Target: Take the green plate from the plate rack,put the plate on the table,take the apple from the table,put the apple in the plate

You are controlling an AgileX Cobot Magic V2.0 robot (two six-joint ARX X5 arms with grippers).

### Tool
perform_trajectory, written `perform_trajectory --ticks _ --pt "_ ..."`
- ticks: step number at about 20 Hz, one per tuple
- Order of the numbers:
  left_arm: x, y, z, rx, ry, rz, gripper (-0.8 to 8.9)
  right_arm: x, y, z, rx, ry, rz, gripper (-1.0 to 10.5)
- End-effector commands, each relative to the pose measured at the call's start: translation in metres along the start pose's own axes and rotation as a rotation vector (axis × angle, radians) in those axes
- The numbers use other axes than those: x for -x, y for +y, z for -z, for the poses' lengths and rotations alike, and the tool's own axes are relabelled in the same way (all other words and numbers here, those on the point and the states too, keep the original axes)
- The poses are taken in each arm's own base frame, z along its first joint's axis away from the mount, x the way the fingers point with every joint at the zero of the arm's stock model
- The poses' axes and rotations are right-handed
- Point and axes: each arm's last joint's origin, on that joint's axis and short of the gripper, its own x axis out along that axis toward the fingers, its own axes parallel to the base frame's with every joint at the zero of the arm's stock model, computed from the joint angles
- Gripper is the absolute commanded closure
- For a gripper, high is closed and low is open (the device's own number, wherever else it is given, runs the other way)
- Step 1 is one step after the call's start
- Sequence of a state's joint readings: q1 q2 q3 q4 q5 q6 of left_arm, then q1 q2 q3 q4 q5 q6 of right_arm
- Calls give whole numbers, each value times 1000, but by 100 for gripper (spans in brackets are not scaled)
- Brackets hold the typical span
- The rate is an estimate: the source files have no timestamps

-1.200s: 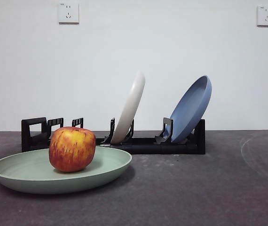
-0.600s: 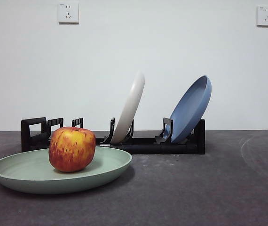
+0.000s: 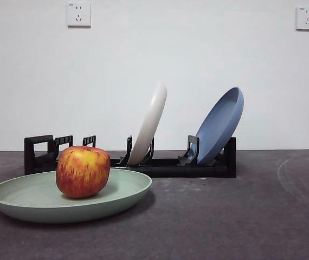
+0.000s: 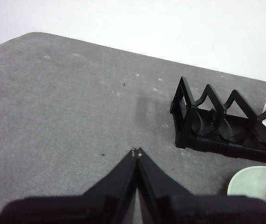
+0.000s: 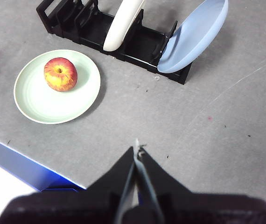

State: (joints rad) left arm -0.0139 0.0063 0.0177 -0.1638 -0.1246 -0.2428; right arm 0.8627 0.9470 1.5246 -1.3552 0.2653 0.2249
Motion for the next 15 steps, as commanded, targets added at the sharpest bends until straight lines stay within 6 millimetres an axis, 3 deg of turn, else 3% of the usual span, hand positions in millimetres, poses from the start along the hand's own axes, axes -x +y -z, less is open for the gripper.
perform_trajectory --ticks 1,15 --pt "-1 0 1 -15 -1 1 817 -2 0 3 0 26 10 945" --pt "-4 1 6 -23 61 -14 817 -2 0 3 -1 26 10 945"
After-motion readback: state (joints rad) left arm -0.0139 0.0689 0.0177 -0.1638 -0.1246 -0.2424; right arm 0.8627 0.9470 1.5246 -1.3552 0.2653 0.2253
